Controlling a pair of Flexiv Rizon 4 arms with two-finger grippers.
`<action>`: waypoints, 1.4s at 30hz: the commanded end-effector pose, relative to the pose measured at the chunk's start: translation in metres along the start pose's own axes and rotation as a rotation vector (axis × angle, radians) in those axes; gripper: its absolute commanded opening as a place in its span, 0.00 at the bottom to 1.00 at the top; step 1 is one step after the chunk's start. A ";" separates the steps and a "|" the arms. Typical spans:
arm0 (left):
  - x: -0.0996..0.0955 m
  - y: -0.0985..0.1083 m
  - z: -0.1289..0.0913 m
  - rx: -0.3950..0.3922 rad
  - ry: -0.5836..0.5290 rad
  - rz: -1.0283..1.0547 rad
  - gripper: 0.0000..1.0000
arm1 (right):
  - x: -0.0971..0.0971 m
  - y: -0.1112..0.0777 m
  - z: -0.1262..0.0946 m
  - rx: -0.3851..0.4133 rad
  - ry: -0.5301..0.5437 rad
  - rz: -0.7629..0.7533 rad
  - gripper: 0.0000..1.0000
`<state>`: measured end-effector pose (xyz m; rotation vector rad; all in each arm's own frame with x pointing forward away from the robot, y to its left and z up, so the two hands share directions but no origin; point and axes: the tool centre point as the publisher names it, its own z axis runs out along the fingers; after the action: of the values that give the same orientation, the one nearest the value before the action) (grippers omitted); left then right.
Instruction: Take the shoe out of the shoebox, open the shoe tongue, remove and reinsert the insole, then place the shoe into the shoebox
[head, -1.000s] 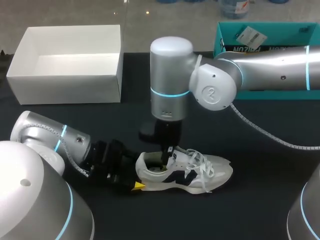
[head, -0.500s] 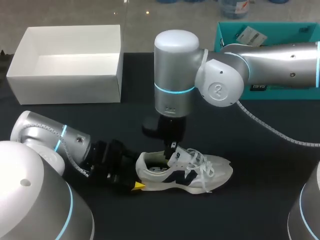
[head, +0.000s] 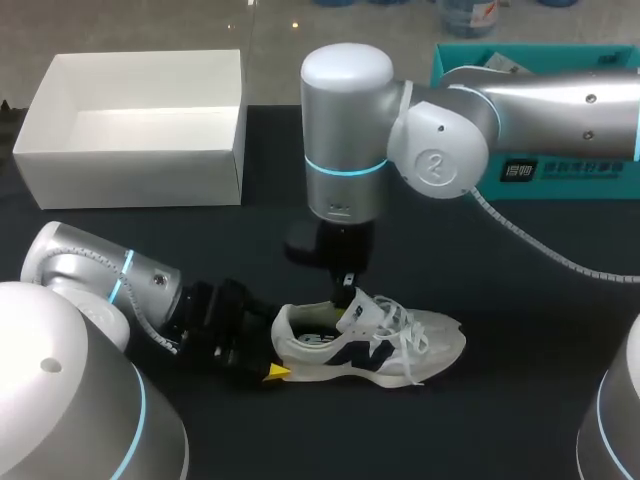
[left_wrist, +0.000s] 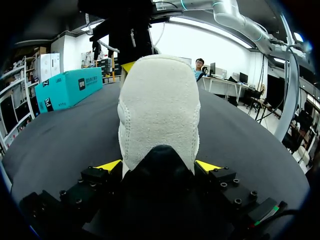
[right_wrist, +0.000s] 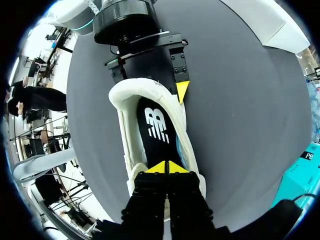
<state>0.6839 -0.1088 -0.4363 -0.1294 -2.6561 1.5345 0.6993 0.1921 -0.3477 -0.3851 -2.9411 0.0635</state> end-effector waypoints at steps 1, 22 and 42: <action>0.000 0.006 0.006 -0.004 -0.002 0.000 0.00 | 0.000 0.017 -0.001 0.038 -0.004 0.005 0.00; 0.000 0.006 0.006 -0.004 -0.002 0.000 0.00 | 0.001 0.027 0.020 0.090 0.033 0.029 0.00; 0.000 0.006 0.006 -0.004 -0.002 0.000 0.00 | -0.008 0.016 0.021 0.062 0.023 0.042 0.33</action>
<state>0.6842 -0.1091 -0.4363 -0.1281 -2.6560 1.5345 0.7063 0.2091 -0.3704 -0.4338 -2.8978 0.1640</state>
